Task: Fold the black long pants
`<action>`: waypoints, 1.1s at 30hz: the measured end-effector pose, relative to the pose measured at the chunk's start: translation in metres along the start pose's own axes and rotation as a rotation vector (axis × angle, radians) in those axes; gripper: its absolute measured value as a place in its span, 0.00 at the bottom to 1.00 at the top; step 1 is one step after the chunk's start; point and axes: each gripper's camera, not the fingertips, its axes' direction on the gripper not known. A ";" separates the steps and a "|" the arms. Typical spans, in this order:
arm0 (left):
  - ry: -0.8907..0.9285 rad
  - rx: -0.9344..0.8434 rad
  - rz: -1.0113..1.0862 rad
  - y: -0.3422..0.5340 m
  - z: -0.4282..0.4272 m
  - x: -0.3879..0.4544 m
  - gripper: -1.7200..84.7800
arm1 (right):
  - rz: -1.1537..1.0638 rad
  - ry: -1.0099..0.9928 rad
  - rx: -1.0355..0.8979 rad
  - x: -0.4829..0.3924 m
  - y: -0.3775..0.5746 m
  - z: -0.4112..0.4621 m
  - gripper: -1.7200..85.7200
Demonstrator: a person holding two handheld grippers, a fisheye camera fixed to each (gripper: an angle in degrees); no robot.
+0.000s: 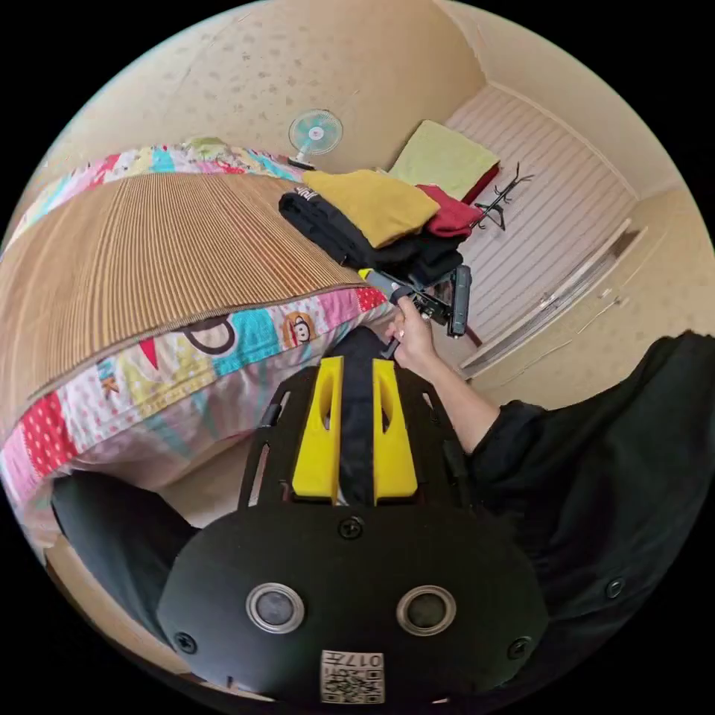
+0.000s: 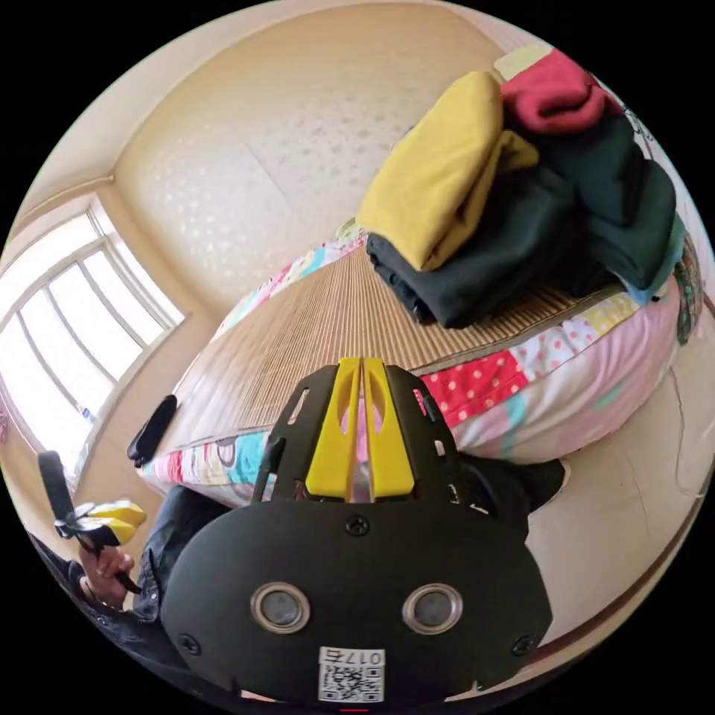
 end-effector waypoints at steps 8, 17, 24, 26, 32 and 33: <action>-0.368 0.016 -0.155 0.006 -0.096 -0.064 0.02 | -0.109 -0.090 -0.092 -0.033 0.024 0.065 0.02; -0.524 0.614 -0.864 0.105 -0.360 -0.260 0.16 | -0.065 -0.149 -0.142 -0.028 0.034 0.096 0.03; -0.550 0.576 -1.186 0.112 -0.449 -0.360 0.18 | -0.054 -0.159 -0.144 -0.027 0.043 0.107 0.03; -0.543 0.524 -1.227 0.106 -0.455 -0.378 0.17 | -0.052 -0.159 -0.145 -0.026 0.045 0.110 0.02; -0.435 0.613 -1.184 0.092 -0.492 -0.393 0.15 | -0.052 -0.158 -0.144 -0.024 0.051 0.113 0.02; -0.382 0.605 -1.198 0.094 -0.499 -0.403 0.15 | -0.053 -0.158 -0.143 -0.023 0.052 0.113 0.02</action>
